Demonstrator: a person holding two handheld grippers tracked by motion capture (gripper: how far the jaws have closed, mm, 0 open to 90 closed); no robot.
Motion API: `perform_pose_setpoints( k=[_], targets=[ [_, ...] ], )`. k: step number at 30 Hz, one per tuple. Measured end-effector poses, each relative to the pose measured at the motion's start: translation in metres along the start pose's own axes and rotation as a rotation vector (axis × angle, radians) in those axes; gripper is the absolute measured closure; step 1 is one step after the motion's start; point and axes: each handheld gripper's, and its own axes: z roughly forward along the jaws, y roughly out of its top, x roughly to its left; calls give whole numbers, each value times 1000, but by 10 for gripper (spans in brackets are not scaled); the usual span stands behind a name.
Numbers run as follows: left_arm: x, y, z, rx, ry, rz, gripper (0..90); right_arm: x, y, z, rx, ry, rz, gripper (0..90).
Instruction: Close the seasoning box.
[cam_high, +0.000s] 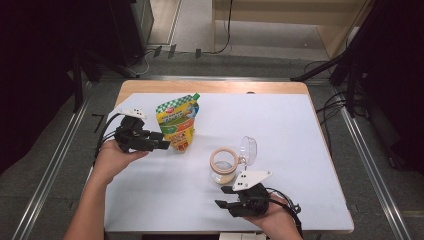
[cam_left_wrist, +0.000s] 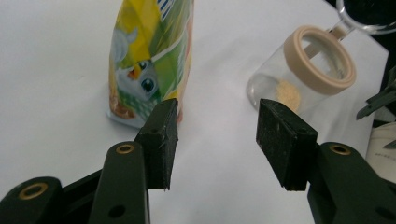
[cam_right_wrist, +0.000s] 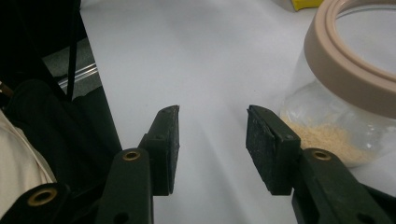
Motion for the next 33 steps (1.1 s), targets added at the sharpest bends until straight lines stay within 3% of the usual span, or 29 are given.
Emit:
perform_pose_setpoints(
  k=[4,11,15,18,23,27,33],
  targets=[
    [8,-1,-4,-31,26,-33,488,-1,0,-1,-8,-1,4,558],
    [15,7,10,-68,41,-31,504,-1,1,6,-3,6,2,556],
    [15,15,19,-93,43,-19,559,2,3,12,-3,14,-8,543],
    [15,17,22,-118,33,-40,603,4,6,19,2,28,-13,526],
    [12,22,31,-123,67,-53,654,6,16,31,-14,40,-10,505],
    [4,24,37,-134,71,-24,705,8,26,42,-22,44,-12,496],
    [2,24,37,-139,81,-21,831,7,42,60,-34,39,-16,496]
  ],
)
